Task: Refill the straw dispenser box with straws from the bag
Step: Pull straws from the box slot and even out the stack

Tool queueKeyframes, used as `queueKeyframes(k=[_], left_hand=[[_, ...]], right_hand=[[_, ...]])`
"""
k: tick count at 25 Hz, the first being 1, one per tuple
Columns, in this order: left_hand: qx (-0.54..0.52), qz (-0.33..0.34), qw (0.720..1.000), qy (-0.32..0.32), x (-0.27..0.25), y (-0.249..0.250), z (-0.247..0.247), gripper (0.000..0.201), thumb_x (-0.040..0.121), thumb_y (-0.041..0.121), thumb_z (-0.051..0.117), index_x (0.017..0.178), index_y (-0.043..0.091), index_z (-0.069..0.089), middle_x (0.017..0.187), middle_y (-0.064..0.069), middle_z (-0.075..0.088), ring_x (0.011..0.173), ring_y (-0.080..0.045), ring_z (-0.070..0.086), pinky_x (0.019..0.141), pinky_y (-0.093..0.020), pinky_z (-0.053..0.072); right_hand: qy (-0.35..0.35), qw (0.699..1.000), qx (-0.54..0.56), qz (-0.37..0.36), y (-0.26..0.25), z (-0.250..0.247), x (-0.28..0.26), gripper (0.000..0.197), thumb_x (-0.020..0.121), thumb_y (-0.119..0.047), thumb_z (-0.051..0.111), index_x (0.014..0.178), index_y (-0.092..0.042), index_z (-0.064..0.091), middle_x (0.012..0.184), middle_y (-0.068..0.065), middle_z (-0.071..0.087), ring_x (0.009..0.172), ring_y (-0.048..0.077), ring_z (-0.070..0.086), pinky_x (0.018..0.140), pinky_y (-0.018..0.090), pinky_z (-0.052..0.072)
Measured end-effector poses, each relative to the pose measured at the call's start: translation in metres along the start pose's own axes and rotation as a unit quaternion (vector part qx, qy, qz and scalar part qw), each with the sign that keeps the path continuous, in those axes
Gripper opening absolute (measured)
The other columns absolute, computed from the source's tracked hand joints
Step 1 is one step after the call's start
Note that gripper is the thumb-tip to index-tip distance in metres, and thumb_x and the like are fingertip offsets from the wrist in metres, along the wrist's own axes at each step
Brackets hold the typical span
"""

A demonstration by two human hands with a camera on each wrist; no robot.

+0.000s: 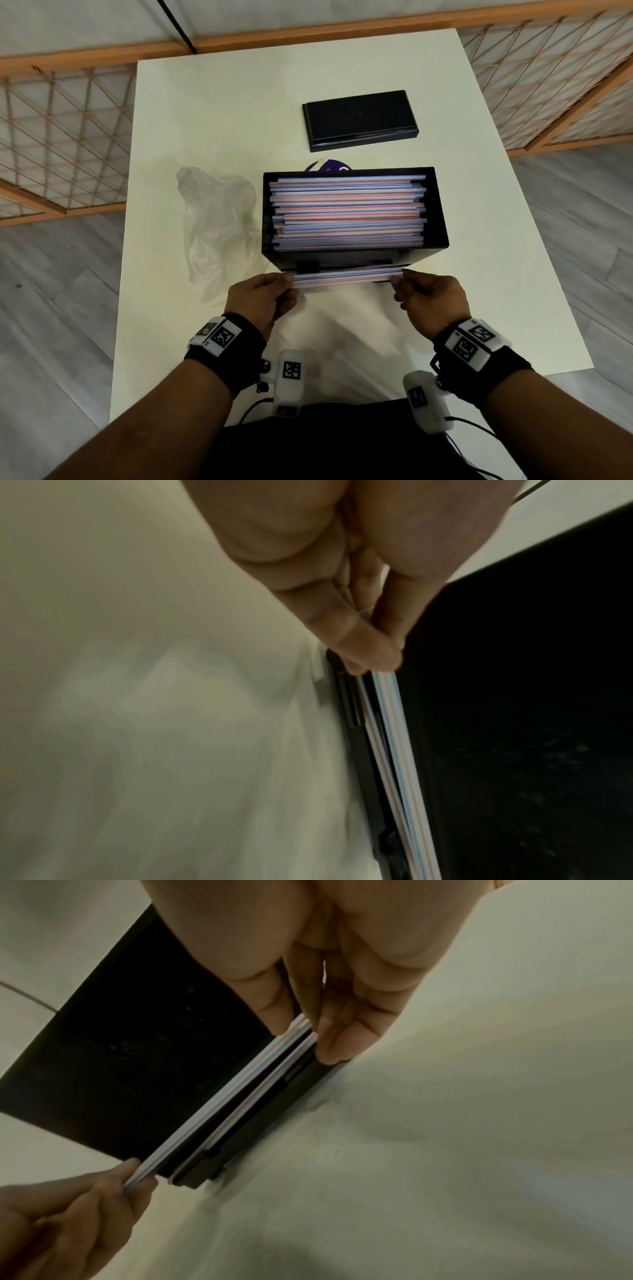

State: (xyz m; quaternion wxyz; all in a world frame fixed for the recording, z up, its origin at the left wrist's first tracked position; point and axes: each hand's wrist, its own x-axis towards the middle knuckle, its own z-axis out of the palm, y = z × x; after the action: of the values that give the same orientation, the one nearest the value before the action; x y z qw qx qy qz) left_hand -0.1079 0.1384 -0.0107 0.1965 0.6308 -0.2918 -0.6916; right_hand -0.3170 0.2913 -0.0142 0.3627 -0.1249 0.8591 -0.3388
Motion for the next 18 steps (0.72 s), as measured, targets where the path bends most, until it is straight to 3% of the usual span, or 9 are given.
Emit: queueKeyframes(k=[1,3,6,8,11,13,16,18], left_hand=[[-0.003,0.005,1.000,-0.016,-0.004,0.001,-0.002,0.010,0.088,-0.003,0.069,0.079,0.001,0.070,0.063,-0.009,0.070,0.051,-0.014,0.066,0.052,-0.021,0.057],[-0.004,0.029,0.998,-0.048,-0.012,0.006,-0.007,0.015,0.088,-0.007,0.066,0.076,0.002,0.070,0.059,-0.008,0.069,0.051,-0.014,0.067,0.051,-0.021,0.056],[0.037,0.105,0.990,-0.092,-0.029,0.021,-0.017,0.027,0.087,-0.009,0.063,0.069,0.007,0.074,0.058,-0.009,0.069,0.051,-0.016,0.069,0.051,-0.022,0.056],[0.064,0.160,0.978,-0.115,-0.043,0.035,-0.019,0.029,0.087,-0.010,0.063,0.069,0.008,0.076,0.057,-0.010,0.069,0.051,-0.017,0.068,0.051,-0.023,0.056],[0.055,0.225,0.965,-0.123,-0.060,0.062,-0.012,0.037,0.087,-0.011,0.061,0.066,0.014,0.079,0.055,-0.008,0.069,0.049,-0.016,0.068,0.050,-0.022,0.056],[0.042,0.265,0.956,-0.117,-0.063,0.081,-0.003,0.039,0.088,-0.009,0.062,0.065,0.017,0.079,0.055,-0.005,0.069,0.049,-0.014,0.067,0.050,-0.021,0.055],[0.061,0.286,0.952,-0.092,-0.057,0.098,0.011,0.026,0.089,-0.005,0.066,0.073,0.013,0.076,0.056,-0.004,0.070,0.052,-0.012,0.068,0.053,-0.019,0.056],[0.078,0.269,0.958,-0.062,-0.050,0.100,0.020,0.015,0.089,-0.002,0.068,0.078,0.008,0.072,0.056,-0.002,0.070,0.054,-0.012,0.069,0.055,-0.019,0.057]], right_hand=[[-0.001,0.999,0.040,0.004,-0.001,-0.001,-0.001,0.021,0.085,-0.041,0.072,0.094,-0.023,0.078,0.076,-0.003,0.077,0.076,0.019,0.074,0.085,0.037,0.058],[-0.006,0.992,0.123,0.022,-0.007,-0.007,-0.007,0.020,0.084,-0.030,0.077,0.085,-0.010,0.074,0.071,0.010,0.075,0.065,0.024,0.073,0.074,0.039,0.061],[-0.050,0.971,0.235,0.017,-0.022,-0.024,-0.021,0.017,0.084,-0.006,0.074,0.095,0.003,0.066,0.076,0.023,0.072,0.058,0.029,0.070,0.056,0.034,0.060],[-0.094,0.966,0.242,-0.018,-0.032,-0.040,-0.029,0.018,0.081,-0.006,0.074,0.095,0.003,0.066,0.078,0.027,0.070,0.056,0.032,0.069,0.049,0.031,0.057],[-0.164,0.949,0.254,-0.085,-0.053,-0.064,-0.044,0.054,0.063,-0.043,0.088,0.089,0.001,0.073,0.083,0.028,0.070,0.058,0.038,0.068,0.049,0.033,0.055],[-0.173,0.937,0.272,-0.132,-0.071,-0.074,-0.046,0.065,0.055,-0.055,0.088,0.090,-0.001,0.074,0.081,0.026,0.070,0.058,0.038,0.068,0.049,0.033,0.054],[-0.129,0.935,0.300,-0.138,-0.095,-0.075,-0.029,0.045,0.067,-0.040,0.079,0.091,-0.003,0.074,0.073,0.026,0.067,0.058,0.034,0.069,0.050,0.032,0.055],[-0.108,0.948,0.272,-0.124,-0.103,-0.069,-0.014,0.026,0.080,-0.021,0.072,0.095,0.001,0.071,0.069,0.022,0.068,0.059,0.030,0.070,0.053,0.031,0.058]])
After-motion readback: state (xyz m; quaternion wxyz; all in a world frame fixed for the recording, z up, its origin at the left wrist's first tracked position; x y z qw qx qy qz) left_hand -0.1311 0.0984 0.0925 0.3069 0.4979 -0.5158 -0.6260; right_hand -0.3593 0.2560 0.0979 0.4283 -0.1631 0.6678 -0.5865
